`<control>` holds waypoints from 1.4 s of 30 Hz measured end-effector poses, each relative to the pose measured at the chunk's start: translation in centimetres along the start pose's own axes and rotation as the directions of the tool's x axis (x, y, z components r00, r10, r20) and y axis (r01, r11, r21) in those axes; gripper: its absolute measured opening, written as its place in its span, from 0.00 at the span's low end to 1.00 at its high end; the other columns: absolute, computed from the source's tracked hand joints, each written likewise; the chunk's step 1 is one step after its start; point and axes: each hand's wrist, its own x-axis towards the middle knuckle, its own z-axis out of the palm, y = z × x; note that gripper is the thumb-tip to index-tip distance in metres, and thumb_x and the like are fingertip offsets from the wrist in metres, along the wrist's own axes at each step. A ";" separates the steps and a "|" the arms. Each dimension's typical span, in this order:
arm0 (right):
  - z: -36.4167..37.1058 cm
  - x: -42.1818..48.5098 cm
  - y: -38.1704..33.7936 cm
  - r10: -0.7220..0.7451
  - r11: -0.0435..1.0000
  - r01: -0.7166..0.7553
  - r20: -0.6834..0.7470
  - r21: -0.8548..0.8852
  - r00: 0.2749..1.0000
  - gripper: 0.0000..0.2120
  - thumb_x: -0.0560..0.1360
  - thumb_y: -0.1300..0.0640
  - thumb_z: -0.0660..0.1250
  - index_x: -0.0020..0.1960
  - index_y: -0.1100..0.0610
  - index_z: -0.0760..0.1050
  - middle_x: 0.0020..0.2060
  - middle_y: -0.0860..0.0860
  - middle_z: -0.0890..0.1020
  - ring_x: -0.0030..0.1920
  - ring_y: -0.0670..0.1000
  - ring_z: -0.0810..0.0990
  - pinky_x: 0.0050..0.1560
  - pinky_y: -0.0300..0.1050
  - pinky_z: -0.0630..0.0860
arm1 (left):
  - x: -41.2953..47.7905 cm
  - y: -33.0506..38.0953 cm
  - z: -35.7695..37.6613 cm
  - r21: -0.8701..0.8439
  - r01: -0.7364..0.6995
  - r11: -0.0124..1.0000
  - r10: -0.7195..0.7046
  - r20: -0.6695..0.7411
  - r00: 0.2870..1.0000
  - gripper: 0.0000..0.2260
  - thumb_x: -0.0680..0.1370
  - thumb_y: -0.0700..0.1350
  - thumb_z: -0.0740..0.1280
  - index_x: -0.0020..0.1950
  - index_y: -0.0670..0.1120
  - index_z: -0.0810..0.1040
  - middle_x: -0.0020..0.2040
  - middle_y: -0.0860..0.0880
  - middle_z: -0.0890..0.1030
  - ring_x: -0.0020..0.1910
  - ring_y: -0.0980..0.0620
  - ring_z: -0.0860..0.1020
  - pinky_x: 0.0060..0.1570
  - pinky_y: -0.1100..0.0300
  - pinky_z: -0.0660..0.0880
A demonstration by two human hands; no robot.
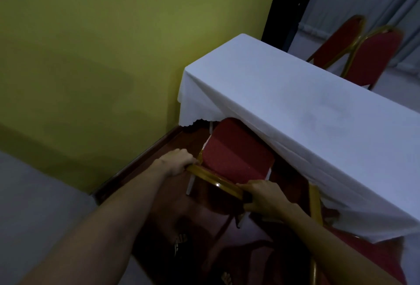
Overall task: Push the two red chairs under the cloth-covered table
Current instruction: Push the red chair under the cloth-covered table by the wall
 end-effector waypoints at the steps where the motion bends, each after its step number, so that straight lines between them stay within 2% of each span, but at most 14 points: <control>1: -0.4 0.5 0.2 0.039 0.999 -0.039 -0.011 0.014 0.999 0.30 0.69 0.45 0.67 0.71 0.44 0.67 0.55 0.49 0.78 0.57 0.52 0.77 0.41 0.44 0.66 | 0.7 -0.5 -0.3 -0.016 0.016 1.000 -0.016 -0.032 0.999 0.22 0.75 0.35 0.59 0.65 0.52 0.76 0.58 0.44 0.82 0.58 0.41 0.78 0.57 0.46 0.76; 5: -1.9 4.4 0.9 0.162 0.984 -0.158 -0.046 0.080 0.986 0.28 0.70 0.47 0.67 0.69 0.40 0.67 0.54 0.46 0.79 0.56 0.51 0.77 0.42 0.44 0.69 | 4.4 -3.7 -2.1 -0.033 0.020 0.999 -0.022 -0.077 0.997 0.17 0.76 0.36 0.59 0.62 0.49 0.77 0.57 0.43 0.80 0.58 0.41 0.78 0.57 0.45 0.75; 9: -3.3 8.1 1.3 0.243 0.965 -0.236 -0.044 0.112 0.969 0.24 0.69 0.47 0.67 0.64 0.39 0.71 0.52 0.45 0.79 0.55 0.52 0.78 0.44 0.47 0.70 | 7.1 -6.9 -3.8 -0.050 0.017 0.999 -0.023 -0.135 0.991 0.20 0.75 0.32 0.60 0.63 0.49 0.78 0.57 0.43 0.81 0.58 0.41 0.78 0.59 0.46 0.75; 13: -4.8 12.0 0.7 0.270 0.956 -0.259 -0.071 0.140 0.960 0.16 0.69 0.48 0.69 0.56 0.44 0.75 0.49 0.44 0.79 0.52 0.52 0.78 0.40 0.45 0.66 | 9.3 -10.8 -5.3 -0.094 0.015 0.995 -0.029 -0.147 0.989 0.23 0.72 0.29 0.60 0.62 0.48 0.80 0.57 0.43 0.82 0.57 0.40 0.79 0.58 0.46 0.76; 16: -5.7 14.9 0.1 0.261 0.959 -0.250 -0.075 0.134 0.962 0.12 0.69 0.48 0.69 0.52 0.46 0.76 0.47 0.44 0.78 0.49 0.51 0.79 0.35 0.43 0.63 | 10.6 -13.8 -6.0 -0.114 0.033 0.993 -0.049 -0.136 0.989 0.24 0.73 0.31 0.61 0.63 0.50 0.79 0.58 0.44 0.81 0.58 0.40 0.78 0.59 0.48 0.76; 25: -7.3 20.3 -1.3 0.257 0.959 -0.245 -0.076 0.143 0.963 0.15 0.69 0.47 0.69 0.55 0.48 0.76 0.47 0.46 0.79 0.49 0.53 0.79 0.37 0.44 0.64 | 11.3 -19.2 -7.8 -0.124 0.036 0.992 -0.054 -0.139 0.989 0.20 0.74 0.32 0.62 0.62 0.48 0.80 0.58 0.42 0.81 0.58 0.40 0.78 0.59 0.46 0.76; 30: -7.4 21.5 -2.1 0.247 0.964 -0.237 -0.069 0.123 0.967 0.18 0.70 0.45 0.69 0.59 0.46 0.75 0.48 0.46 0.79 0.49 0.53 0.79 0.31 0.41 0.57 | 11.2 -20.7 -8.5 -0.107 0.015 0.994 -0.029 -0.133 0.991 0.23 0.73 0.31 0.63 0.64 0.49 0.78 0.59 0.43 0.82 0.59 0.40 0.78 0.60 0.46 0.75; 37: -7.1 22.4 -2.7 0.248 0.964 -0.237 -0.081 0.120 0.965 0.19 0.72 0.45 0.68 0.61 0.47 0.74 0.49 0.47 0.79 0.48 0.53 0.78 0.37 0.44 0.63 | 11.0 -21.1 -8.5 -0.174 0.057 0.983 -0.088 -0.174 0.981 0.18 0.74 0.32 0.62 0.58 0.46 0.82 0.53 0.42 0.84 0.52 0.42 0.81 0.55 0.47 0.78; 42: -6.8 22.3 -2.8 0.221 0.971 -0.215 -0.055 0.101 0.974 0.25 0.73 0.43 0.67 0.69 0.46 0.68 0.54 0.49 0.77 0.54 0.54 0.78 0.40 0.45 0.66 | 10.5 -20.1 -7.9 -0.211 0.094 0.973 -0.138 -0.203 0.969 0.16 0.75 0.30 0.59 0.55 0.42 0.82 0.51 0.40 0.82 0.51 0.40 0.80 0.52 0.48 0.78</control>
